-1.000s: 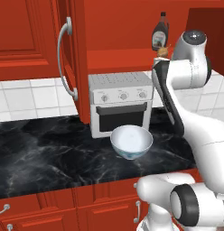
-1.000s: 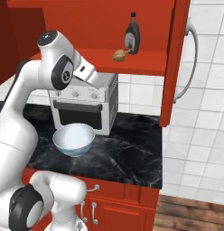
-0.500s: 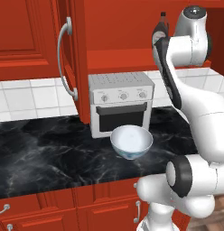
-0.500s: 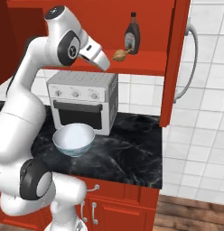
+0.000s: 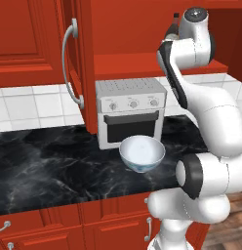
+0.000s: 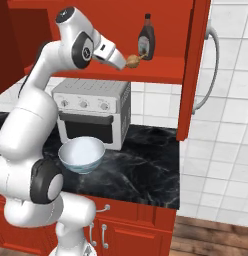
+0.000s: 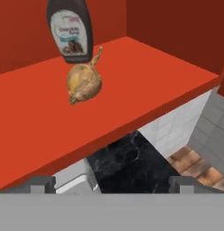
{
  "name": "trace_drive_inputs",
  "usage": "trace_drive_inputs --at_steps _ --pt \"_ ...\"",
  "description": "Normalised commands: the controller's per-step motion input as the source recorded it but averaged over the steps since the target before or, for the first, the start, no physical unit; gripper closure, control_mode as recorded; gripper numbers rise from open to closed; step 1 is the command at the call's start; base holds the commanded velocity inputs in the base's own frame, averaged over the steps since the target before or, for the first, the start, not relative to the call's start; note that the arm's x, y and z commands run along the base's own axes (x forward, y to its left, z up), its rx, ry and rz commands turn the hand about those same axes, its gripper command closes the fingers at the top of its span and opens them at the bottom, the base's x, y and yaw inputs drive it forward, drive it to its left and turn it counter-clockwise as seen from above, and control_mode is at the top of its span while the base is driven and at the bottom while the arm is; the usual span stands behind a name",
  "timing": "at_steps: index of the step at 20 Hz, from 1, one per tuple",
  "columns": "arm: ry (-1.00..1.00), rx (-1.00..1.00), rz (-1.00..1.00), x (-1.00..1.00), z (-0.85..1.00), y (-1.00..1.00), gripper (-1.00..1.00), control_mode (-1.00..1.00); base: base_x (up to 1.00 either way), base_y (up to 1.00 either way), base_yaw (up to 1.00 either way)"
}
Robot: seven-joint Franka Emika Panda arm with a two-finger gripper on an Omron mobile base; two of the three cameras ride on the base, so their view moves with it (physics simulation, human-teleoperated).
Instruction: Pick the onion from the cabinet and place it in the bowl. Then pick the bowl and place it in the sink. Then turn on the sink facuet.
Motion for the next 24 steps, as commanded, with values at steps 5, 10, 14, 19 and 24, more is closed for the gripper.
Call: trace_drive_inputs --at_steps 5,10,14,19,24 --pt "-0.06 -0.07 0.03 0.53 -0.02 -0.01 -1.0 -1.0 0.0 0.0 0.0" --pt "0.03 0.0 0.0 0.67 -0.02 -0.08 -1.0 -1.0 0.0 0.0 0.0" --pt "0.04 0.0 0.0 0.76 -0.11 -0.15 -1.0 -1.0 0.0 0.0 0.0" --pt "0.0 0.0 0.01 0.48 -0.1 -0.27 -1.0 -1.0 0.0 0.0 0.0" --pt "0.0 0.0 0.01 0.4 -0.1 -0.3 -1.0 -1.0 0.0 0.0 0.0"
